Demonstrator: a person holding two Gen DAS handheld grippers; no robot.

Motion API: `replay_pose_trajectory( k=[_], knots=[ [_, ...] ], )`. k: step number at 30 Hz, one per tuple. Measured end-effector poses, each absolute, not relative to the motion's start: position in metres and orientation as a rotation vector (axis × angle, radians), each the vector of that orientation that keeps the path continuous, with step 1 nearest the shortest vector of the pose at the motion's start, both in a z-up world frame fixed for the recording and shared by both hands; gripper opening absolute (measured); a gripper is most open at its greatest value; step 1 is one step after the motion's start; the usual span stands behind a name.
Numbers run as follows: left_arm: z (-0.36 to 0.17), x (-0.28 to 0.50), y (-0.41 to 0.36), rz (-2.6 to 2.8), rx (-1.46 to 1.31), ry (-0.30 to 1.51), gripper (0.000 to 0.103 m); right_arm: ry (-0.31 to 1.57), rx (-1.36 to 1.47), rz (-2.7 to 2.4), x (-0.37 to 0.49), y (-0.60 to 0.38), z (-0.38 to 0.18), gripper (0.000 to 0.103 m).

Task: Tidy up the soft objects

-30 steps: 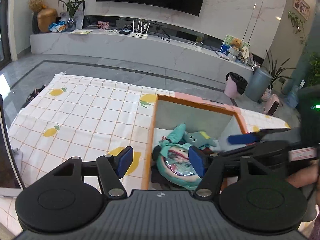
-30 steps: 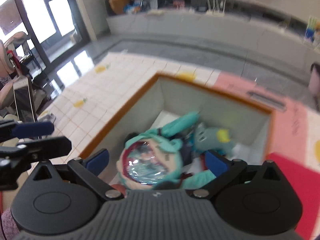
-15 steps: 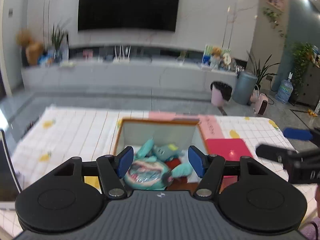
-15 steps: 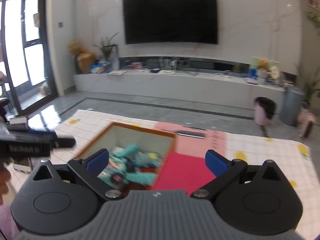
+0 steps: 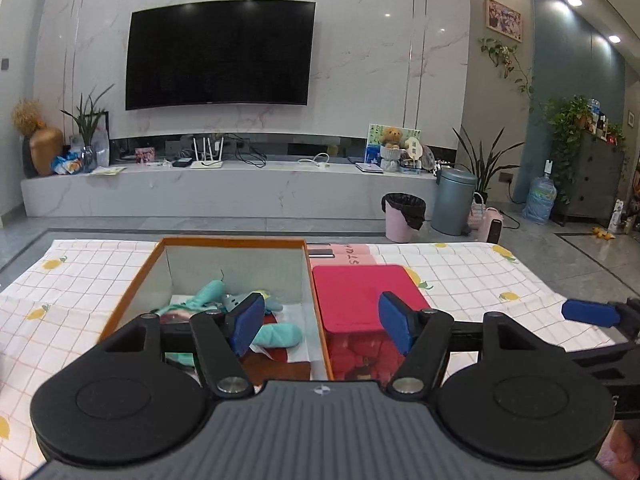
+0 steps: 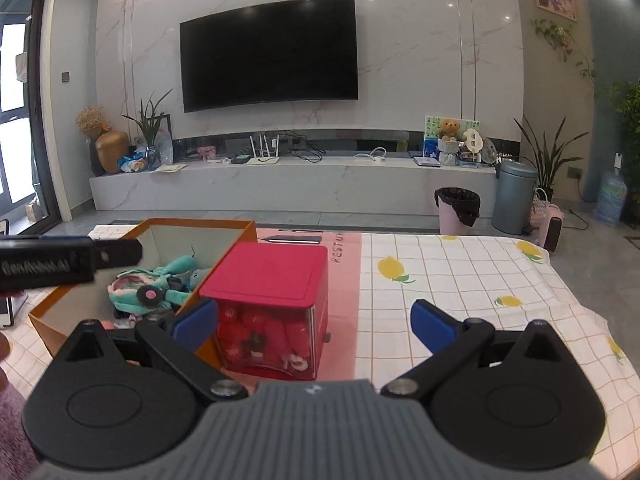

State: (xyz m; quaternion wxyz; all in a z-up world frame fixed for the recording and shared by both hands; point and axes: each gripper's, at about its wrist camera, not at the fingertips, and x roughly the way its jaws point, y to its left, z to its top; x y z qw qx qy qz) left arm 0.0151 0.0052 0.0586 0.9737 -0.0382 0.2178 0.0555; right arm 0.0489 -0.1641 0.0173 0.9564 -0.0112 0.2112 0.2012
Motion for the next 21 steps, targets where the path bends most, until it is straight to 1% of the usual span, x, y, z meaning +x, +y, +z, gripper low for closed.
replay_pose_trajectory(
  k=[10,16,21],
  knots=[
    [0.044,0.002,-0.011,0.139,-0.017,0.408,0.077,0.384,-0.125,0.478,0.035,-0.158,-0.003,0.1],
    [0.039,0.0,-0.014,0.142,0.013,0.421,0.077,0.401,-0.087,0.482,0.038,-0.162,-0.008,0.1],
    [0.038,-0.001,-0.016,0.143,0.011,0.417,0.077,0.435,-0.003,0.502,0.041,-0.17,-0.008,0.1]
  ],
)
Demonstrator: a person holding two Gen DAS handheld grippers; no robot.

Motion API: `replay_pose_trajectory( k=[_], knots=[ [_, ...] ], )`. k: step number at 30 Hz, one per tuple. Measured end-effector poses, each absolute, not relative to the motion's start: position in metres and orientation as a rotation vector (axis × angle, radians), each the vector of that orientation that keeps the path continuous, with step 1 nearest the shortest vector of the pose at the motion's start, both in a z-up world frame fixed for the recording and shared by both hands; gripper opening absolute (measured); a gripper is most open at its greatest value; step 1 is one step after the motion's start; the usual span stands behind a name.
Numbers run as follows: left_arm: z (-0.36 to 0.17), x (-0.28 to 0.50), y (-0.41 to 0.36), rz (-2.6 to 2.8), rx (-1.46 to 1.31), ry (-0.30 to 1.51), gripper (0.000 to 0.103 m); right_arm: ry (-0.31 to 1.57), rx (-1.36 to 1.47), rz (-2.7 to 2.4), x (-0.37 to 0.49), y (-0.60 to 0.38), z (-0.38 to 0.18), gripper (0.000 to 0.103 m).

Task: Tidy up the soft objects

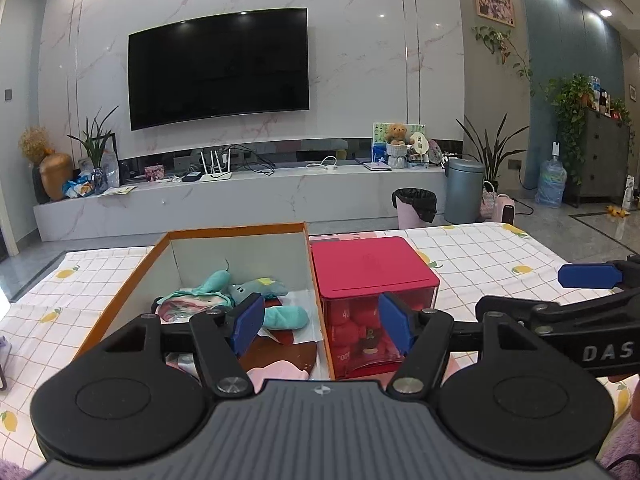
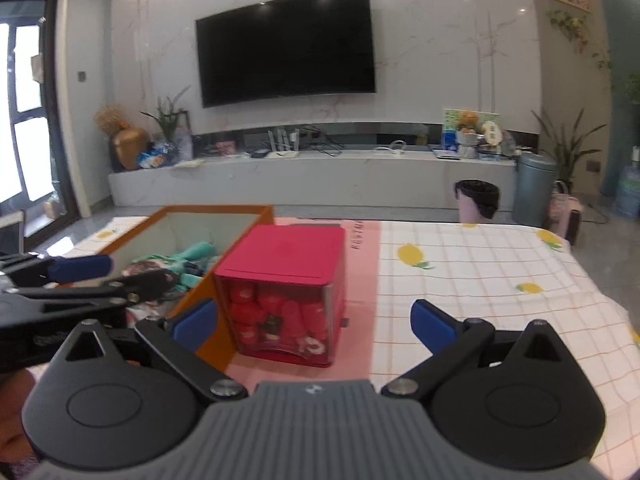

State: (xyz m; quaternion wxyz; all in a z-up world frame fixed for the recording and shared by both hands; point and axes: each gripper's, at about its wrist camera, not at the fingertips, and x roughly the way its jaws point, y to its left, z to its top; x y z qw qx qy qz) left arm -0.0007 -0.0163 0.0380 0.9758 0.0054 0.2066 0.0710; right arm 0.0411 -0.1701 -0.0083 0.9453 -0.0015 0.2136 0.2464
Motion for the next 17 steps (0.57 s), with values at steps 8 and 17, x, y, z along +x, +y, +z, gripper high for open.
replay_pose_trajectory(
  k=[8,17],
  knots=[
    [0.0381,-0.0011,-0.0106,0.137,-0.02,0.425,0.077,0.487,-0.033,0.463,0.0477,-0.1667,-0.0169,0.1],
    [0.0356,-0.0024,-0.0081,0.13,-0.048,0.439,0.077,0.482,-0.05,0.49,0.0435,-0.162,-0.0171,0.1]
  ],
)
